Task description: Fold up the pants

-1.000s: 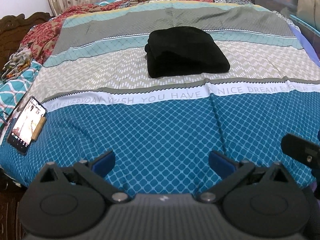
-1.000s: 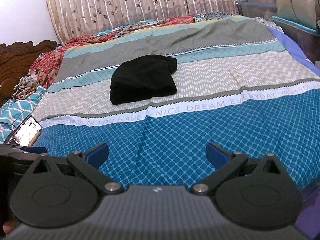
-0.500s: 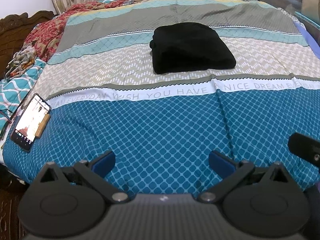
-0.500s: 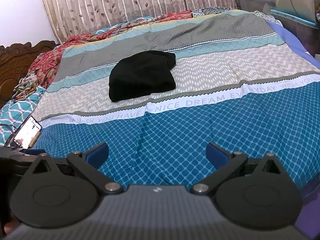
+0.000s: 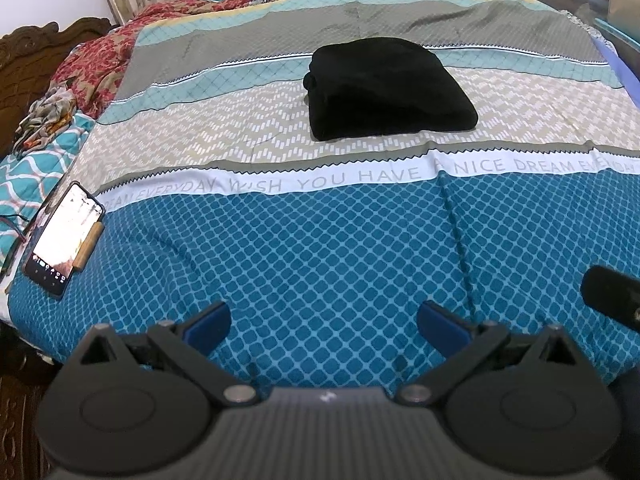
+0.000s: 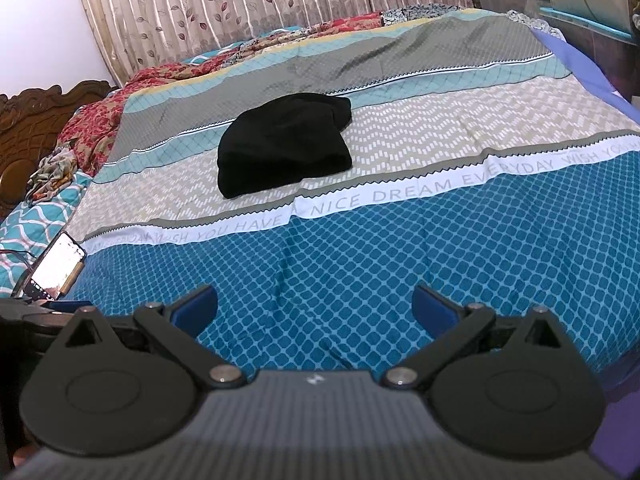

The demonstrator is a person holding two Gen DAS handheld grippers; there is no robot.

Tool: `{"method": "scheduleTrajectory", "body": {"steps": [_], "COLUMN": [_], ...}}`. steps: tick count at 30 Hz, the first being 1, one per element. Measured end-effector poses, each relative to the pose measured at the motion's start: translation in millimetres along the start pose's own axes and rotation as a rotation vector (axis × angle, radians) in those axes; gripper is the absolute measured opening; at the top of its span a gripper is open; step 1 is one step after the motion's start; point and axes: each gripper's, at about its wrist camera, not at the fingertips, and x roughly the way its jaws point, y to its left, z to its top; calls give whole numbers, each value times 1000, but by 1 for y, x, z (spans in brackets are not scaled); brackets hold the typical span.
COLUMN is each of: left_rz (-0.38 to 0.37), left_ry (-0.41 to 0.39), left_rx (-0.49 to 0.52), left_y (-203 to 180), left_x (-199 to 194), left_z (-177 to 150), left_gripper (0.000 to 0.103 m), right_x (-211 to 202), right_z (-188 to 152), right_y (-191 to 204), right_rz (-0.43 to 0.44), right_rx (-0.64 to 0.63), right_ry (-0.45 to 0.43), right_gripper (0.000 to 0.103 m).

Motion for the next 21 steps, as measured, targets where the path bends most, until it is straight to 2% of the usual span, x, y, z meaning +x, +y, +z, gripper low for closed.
{"method": "scheduleTrajectory", "body": {"steps": [21], "left_rz": [2], "left_ry": [45], "left_rx": [3], "left_y": [-2], "left_x": [9], "left_z": [-1], "left_gripper": [103], "right_x": [2], "right_z": [-1], "right_y": [-11], "right_rz": [21], "right_rx": [35], "right_ry": [33], "right_gripper": [103]}}
